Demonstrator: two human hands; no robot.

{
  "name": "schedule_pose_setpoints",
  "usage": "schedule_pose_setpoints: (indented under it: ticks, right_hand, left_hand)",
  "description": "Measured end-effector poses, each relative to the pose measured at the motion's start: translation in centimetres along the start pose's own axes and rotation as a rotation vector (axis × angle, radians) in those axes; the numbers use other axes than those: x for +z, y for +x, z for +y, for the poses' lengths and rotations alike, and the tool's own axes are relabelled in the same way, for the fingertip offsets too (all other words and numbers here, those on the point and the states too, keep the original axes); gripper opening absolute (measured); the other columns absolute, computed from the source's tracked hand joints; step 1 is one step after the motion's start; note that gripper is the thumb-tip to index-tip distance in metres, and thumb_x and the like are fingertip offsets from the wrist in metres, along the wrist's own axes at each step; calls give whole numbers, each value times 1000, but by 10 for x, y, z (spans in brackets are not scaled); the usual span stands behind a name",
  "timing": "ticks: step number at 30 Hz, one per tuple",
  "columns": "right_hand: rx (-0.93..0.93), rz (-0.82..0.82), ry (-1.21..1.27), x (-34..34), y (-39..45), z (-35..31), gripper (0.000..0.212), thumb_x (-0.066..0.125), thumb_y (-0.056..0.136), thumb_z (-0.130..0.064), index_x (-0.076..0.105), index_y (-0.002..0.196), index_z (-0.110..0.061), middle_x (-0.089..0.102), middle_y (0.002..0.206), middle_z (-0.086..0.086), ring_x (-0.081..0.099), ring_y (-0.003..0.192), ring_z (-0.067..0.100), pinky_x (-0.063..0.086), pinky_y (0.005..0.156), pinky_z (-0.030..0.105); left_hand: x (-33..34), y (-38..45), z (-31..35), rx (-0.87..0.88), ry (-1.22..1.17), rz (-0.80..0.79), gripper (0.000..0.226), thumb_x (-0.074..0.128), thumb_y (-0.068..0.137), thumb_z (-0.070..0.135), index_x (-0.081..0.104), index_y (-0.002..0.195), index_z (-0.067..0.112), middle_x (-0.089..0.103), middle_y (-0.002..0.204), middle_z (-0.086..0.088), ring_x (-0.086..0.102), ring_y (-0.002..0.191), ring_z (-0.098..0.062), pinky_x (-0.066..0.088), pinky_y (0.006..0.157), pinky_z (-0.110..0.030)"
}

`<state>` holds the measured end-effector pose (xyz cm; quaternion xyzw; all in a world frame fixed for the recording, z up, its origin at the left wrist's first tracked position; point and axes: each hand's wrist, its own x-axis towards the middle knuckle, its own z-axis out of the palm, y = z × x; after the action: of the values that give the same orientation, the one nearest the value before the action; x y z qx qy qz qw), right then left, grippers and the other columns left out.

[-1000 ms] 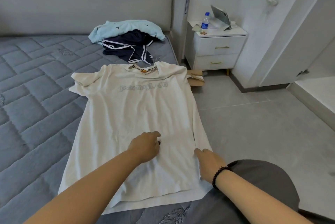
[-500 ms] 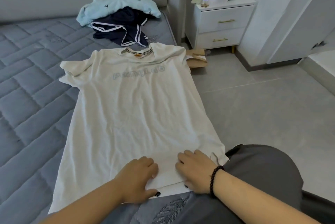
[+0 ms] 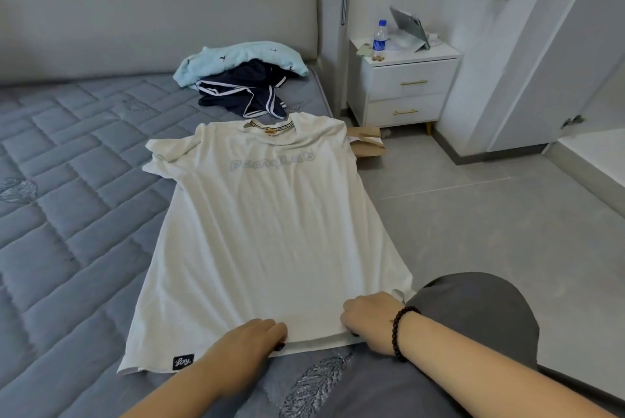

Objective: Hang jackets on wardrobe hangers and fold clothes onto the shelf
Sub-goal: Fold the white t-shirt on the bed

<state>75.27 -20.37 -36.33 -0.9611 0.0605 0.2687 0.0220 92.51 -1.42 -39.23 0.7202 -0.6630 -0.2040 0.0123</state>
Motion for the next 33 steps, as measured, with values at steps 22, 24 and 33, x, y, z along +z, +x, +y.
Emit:
schedule_pose_setpoints:
  ticks: [22,24,33]
  right_hand:
    - [281,282,458,-47,128,81,27,42,94,-22,43,116,-8,29,137,10,41,117,32,44,91,42]
    - [295,288,426,-62,154,98,21,40,94,-26,42,109,-11,29,135,7,42,109,30,43,87,39]
    - [344,314,408,-120,251,183,21,37,98,-29,45,108,-14,44,111,2,52,76,22,45,69,35]
  left_hand:
    - [-52,176,-118,-576,-137,292,62,18,101,48,8,155,19,-10,162,-9,-14,149,-24,-4,120,-45]
    - [-57,196,-134,-615,-103,287,64,14,100,51,3,155,21,-12,162,-8,-16,148,-23,-7,120,-46]
    - [-94,294,-184,-795,42,536,40,36,96,41,52,119,13,49,122,-8,44,111,-30,31,97,-45]
